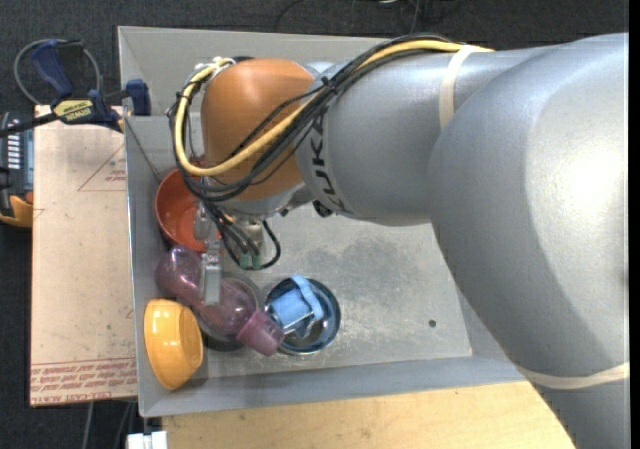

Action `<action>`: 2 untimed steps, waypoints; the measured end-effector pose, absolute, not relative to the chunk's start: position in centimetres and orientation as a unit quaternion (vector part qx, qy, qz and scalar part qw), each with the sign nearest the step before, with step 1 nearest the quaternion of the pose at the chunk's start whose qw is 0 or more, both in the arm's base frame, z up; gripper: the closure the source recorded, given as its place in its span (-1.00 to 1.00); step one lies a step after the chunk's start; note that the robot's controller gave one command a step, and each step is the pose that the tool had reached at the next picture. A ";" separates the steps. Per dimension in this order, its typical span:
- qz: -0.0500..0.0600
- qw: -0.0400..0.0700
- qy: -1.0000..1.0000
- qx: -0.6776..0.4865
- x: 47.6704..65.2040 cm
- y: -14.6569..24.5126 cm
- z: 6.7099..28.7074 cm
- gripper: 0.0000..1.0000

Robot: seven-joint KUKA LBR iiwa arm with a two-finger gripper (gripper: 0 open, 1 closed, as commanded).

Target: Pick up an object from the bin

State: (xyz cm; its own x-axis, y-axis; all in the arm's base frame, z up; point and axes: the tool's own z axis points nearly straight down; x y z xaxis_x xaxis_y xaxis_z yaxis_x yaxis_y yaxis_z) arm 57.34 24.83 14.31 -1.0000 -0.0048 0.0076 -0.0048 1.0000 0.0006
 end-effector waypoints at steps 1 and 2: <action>-0.001 -0.001 -1.000 0.000 57.6 24.7 14.8 -1.00; -0.005 -0.007 -0.999 -0.043 56.9 24.8 13.5 -1.00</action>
Offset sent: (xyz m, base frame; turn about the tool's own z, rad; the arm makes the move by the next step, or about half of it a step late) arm -0.0288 -0.0022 -0.0731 0.1591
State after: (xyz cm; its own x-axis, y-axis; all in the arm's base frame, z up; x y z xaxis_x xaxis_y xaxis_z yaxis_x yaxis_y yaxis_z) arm 56.93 24.77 13.50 -0.9961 0.0867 -0.0139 0.0866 0.9962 0.0106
